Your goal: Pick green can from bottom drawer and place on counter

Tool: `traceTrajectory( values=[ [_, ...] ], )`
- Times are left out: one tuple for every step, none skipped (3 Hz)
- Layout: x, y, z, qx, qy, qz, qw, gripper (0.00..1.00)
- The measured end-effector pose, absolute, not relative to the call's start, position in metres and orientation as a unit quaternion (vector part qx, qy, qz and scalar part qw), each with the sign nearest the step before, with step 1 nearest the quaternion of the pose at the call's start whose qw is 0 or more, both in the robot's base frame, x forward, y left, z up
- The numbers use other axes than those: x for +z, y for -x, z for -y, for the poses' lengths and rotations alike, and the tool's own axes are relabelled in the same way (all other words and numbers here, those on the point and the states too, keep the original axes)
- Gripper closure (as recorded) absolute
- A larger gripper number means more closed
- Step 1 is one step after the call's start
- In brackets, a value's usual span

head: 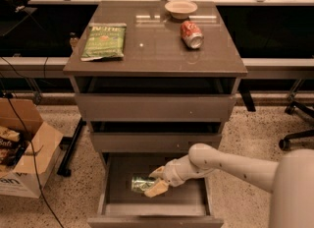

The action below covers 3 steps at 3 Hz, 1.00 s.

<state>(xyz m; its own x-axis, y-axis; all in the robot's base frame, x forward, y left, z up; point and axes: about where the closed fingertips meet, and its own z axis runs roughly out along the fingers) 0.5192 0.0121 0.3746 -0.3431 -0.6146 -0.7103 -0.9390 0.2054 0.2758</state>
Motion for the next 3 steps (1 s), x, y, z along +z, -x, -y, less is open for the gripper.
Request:
traceTrajectory(
  values=[
    [0.441,-0.516,0.006,0.351,0.531,-0.716,0.288,1.00],
    [0.507,-0.516,0.010,0.340,0.564,-0.669,0.344,1.00],
    [0.507,-0.516,0.010,0.340,0.564,-0.669,0.344,1.00]
  ],
)
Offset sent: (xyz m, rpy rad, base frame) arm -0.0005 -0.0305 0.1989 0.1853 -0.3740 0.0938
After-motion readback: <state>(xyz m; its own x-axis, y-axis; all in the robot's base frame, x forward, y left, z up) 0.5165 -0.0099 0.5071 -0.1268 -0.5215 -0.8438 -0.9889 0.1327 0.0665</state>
